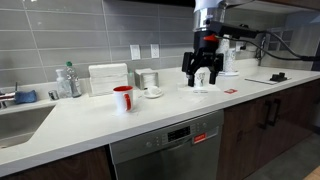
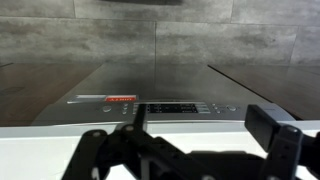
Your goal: Press a button on the left side of the oven
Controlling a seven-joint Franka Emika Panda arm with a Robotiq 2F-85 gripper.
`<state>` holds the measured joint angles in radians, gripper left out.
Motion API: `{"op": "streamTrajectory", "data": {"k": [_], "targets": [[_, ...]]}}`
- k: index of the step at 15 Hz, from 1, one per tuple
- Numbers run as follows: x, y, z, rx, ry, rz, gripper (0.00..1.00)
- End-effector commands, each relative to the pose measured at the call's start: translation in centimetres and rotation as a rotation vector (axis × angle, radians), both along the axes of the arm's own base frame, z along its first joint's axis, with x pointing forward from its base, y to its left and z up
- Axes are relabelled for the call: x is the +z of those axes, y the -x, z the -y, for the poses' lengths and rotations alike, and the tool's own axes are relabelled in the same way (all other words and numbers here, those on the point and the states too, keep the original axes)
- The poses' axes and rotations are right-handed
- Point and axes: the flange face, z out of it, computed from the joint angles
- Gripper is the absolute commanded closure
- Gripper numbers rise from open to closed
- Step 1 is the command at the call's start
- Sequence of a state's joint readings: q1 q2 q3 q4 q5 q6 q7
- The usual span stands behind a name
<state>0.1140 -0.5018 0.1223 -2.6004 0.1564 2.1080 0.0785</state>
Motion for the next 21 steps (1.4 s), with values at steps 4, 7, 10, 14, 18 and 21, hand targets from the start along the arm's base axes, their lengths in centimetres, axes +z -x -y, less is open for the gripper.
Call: {"op": "streamTrajectory", "data": {"k": [4, 7, 10, 14, 18, 21], "targets": [[-6.8, 0.4, -2.3, 0.009, -0.06, -0.001, 0.0], [-8.8, 1.0, -3.7, 0.054, -0.075, 0.043, 0.0], [-9.9, 0.3, -5.2, 0.132, -0.094, 0.117, 0.0], [-9.8, 0.1, -5.6, 0.169, -0.083, 0.169, 0.0], [-10.5, -0.2, -5.7, 0.189, -0.082, 0.171, 0.0], [-11.7, -0.1, -6.1, 0.193, -0.09, 0.126, 0.0]]}}
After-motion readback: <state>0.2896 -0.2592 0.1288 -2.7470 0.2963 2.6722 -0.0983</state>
